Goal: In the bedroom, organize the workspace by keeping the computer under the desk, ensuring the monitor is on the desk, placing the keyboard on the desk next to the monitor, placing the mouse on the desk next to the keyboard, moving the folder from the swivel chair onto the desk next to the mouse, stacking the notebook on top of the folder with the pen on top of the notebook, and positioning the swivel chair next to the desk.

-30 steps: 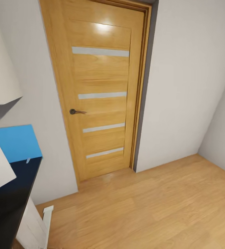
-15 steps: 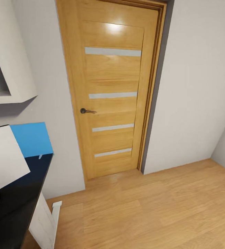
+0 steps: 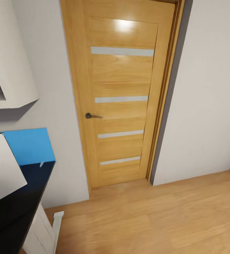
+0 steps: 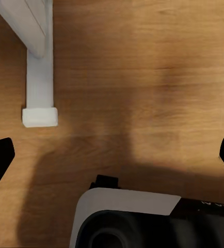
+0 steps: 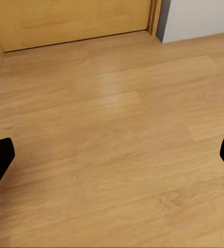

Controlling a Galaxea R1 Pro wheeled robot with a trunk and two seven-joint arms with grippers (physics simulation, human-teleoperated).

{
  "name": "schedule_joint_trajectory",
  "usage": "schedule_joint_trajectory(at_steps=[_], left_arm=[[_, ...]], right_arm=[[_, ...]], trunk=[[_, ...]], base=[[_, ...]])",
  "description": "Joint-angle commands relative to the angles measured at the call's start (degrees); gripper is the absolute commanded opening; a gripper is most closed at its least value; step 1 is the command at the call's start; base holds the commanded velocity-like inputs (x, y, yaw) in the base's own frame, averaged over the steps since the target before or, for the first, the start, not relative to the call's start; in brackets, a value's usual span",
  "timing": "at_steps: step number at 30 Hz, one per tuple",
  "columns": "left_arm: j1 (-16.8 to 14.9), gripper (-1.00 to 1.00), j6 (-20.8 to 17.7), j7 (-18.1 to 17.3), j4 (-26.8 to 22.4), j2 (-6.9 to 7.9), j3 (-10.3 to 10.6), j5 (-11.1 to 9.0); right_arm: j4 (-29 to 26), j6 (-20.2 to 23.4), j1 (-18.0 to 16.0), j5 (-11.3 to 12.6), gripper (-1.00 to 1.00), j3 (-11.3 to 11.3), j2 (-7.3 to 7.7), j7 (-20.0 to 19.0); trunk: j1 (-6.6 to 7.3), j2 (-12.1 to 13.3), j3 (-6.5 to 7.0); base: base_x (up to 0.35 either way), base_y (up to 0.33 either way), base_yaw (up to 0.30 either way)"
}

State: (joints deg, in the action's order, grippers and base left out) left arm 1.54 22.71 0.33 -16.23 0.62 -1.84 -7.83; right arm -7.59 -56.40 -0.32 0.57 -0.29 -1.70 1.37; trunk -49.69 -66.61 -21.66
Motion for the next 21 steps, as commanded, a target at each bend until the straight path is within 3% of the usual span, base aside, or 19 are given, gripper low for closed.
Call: schedule_joint_trajectory(at_steps=[1,8,15,21], left_arm=[[0.04,1.00,0.07,0.03,-0.11,-0.01,0.02,-0.26],[0.04,1.00,0.05,0.03,-0.11,-0.01,0.08,-0.26],[0.02,1.00,0.14,0.03,-0.12,-0.01,0.08,-0.24],[0.04,1.00,0.14,0.03,-0.12,-0.01,0.07,-0.24]], right_arm=[[0.04,-0.12,-0.03,0.04,1.00,0.00,-0.08,0.14],[0.03,-0.19,-0.03,0.02,1.00,0.02,-0.14,0.15],[0.11,-0.20,-0.03,-0.20,1.00,0.08,-0.14,0.11],[0.11,-0.20,-0.03,-0.22,1.00,0.11,-0.14,0.12]], trunk=[[-0.03,-0.03,-0.01],[-0.03,-0.03,0.17],[-0.03,-0.03,0.19],[-0.03,-0.03,0.13]], base=[[0.271,-0.213,0.248],[0.128,-0.188,0.264],[0.007,-0.029,0.285],[-0.085,-0.207,0.287]])
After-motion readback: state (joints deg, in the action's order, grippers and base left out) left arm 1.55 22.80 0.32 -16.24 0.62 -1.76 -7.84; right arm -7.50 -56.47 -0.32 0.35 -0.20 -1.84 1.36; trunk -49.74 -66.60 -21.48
